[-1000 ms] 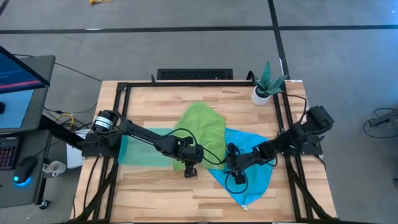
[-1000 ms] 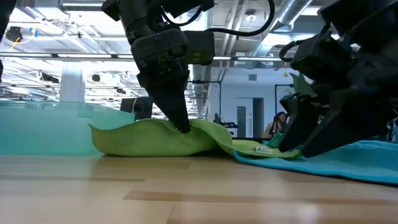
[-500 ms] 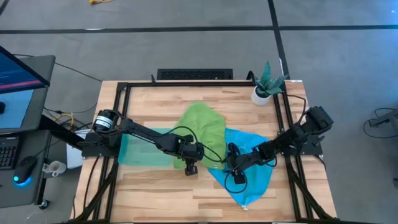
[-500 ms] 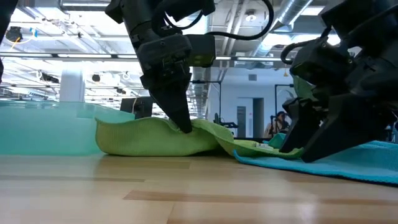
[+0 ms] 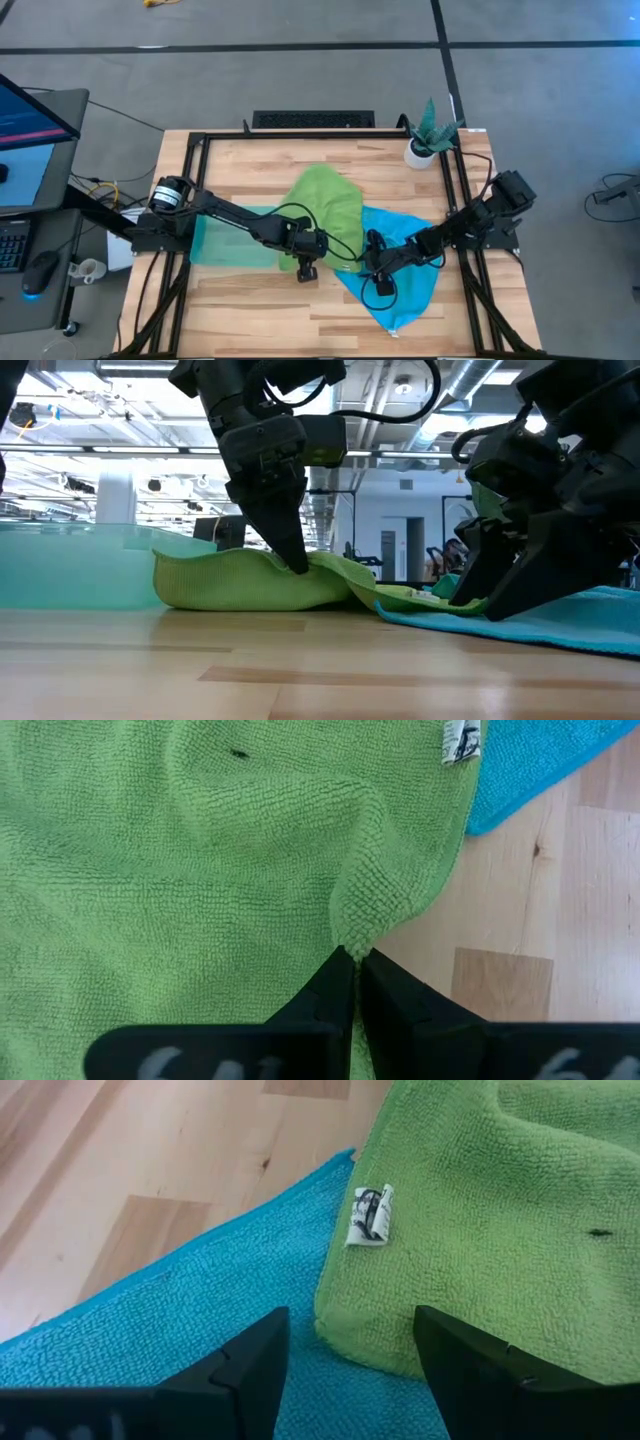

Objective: Roll microfiber towels into tight, uniform cylinder then place into a basket
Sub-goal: Fold the green towel

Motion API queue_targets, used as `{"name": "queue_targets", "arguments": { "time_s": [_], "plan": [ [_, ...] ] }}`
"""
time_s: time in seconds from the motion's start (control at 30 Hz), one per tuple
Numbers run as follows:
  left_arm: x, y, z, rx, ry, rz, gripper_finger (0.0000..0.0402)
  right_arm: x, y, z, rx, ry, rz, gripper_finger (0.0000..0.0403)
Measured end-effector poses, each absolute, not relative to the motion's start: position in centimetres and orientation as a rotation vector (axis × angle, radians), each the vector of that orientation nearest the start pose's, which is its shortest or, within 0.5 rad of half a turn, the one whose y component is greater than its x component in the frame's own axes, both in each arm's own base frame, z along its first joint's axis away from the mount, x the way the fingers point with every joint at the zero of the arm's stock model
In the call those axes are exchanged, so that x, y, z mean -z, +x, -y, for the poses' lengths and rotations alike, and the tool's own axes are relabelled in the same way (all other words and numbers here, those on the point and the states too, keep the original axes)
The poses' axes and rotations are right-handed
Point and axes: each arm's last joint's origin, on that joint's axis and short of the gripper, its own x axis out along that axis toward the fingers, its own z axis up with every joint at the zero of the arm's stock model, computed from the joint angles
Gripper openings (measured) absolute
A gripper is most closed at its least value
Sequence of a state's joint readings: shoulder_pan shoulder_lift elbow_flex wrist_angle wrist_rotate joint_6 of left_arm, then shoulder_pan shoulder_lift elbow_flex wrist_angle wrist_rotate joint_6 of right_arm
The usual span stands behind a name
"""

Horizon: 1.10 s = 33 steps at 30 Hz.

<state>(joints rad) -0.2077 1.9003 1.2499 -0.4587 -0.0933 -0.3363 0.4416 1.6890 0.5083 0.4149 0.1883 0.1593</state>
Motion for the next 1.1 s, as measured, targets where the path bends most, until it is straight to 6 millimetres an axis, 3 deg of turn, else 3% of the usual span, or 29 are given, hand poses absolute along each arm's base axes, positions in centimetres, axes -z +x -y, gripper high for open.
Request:
{"name": "queue_targets", "arguments": {
  "time_s": [0.37, 0.87, 1.1],
  "plan": [
    [-16.62, 37.21, 7.57, -0.070, -0.115, -1.099, 0.0006, -9.53, 24.53, -11.09, -0.174, -0.062, -0.747, 0.0166],
    [-16.62, 37.21, 7.57, -0.068, -0.112, -1.099, 0.0006, -9.52, 24.52, -11.09, -0.178, -0.061, -0.748, 0.0017],
    [-16.62, 37.21, 7.57, -0.068, -0.112, -1.099, 0.0006, -9.52, 24.51, -11.10, -0.181, -0.060, -0.749, 0.0017]
  ]
}}
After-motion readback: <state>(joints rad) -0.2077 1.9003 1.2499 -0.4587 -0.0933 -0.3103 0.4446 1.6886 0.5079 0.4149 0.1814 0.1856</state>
